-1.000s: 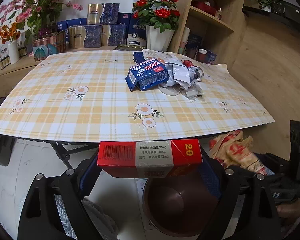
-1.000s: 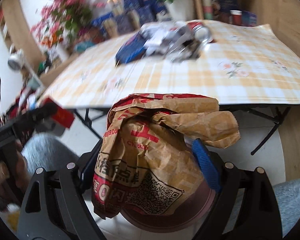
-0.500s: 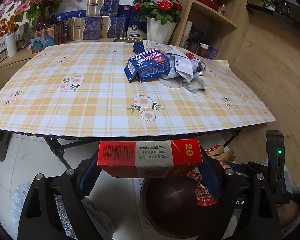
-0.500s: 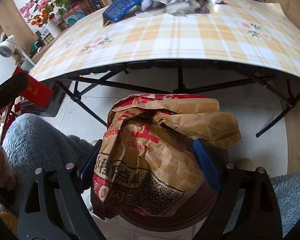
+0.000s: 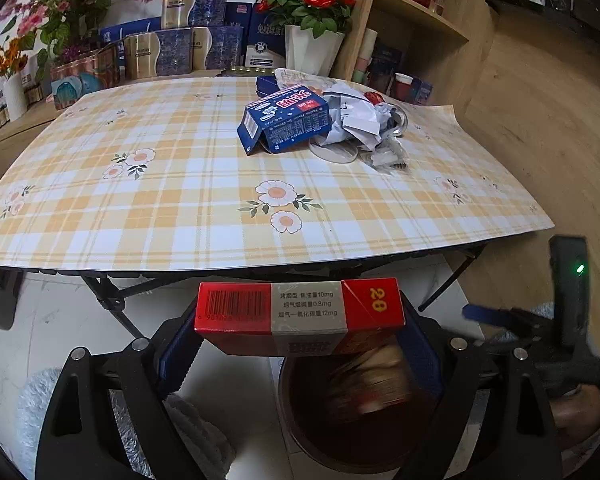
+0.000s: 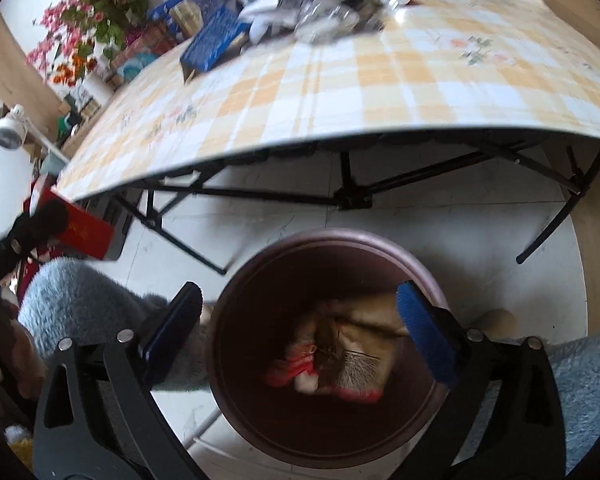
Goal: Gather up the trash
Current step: 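Carry the paper bag over the bin and open the right gripper to drop it, then lower the red cigarette pack over the bin and open the left gripper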
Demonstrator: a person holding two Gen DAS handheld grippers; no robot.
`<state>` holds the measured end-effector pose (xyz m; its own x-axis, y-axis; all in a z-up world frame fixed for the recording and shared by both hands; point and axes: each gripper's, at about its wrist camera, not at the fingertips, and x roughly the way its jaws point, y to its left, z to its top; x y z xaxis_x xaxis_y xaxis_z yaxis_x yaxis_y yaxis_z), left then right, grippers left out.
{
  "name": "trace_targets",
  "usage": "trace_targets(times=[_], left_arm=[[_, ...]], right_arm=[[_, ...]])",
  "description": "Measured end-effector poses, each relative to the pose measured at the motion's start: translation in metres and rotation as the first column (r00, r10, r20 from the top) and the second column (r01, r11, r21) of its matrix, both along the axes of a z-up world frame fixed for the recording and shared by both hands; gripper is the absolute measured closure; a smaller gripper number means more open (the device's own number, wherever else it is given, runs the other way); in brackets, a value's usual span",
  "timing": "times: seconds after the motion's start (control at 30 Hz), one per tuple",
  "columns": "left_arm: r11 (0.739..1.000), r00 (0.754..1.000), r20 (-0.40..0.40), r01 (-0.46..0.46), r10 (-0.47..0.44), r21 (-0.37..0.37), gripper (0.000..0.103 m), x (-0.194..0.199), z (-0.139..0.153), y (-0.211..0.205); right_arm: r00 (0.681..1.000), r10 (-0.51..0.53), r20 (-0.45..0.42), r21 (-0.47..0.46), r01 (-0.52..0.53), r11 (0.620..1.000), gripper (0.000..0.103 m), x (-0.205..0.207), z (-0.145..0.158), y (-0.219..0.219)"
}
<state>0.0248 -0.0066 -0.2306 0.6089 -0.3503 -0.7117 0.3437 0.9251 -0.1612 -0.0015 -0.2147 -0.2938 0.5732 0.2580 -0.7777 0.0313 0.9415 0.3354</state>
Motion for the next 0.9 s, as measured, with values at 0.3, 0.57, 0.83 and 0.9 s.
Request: trace_targets(times=[0.3, 0.57, 0.83, 0.9], left_arm=[[0.994, 0.997, -0.022, 0.071, -0.069, 0.078, 0.017, -0.002, -0.010, -0.020], [0.969, 0.975, -0.047, 0.221, -0.217, 0.115, 0.017, -0.003, -0.016, -0.062], [0.931, 0.946, -0.139, 0.316, -0.293, 0.182, 0.017, -0.004, -0.053, -0.088], [0.932, 0.944, -0.150, 0.317, -0.293, 0.177, 0.017, -0.002, -0.057, -0.088]], right_arm=[[0.941, -0.035, 0.338, -0.170, 0.098, 0.981, 0.006, -0.032, 0.075, -0.045], [0.947, -0.038, 0.319, -0.177, 0.099, 0.979, 0.006, -0.024, 0.058, -0.059], [0.966, -0.032, 0.258, -0.147, 0.072, 0.986, 0.006, -0.011, 0.040, -0.048], [0.967, -0.034, 0.254, -0.150, 0.074, 0.986, 0.006, -0.011, 0.037, -0.047]])
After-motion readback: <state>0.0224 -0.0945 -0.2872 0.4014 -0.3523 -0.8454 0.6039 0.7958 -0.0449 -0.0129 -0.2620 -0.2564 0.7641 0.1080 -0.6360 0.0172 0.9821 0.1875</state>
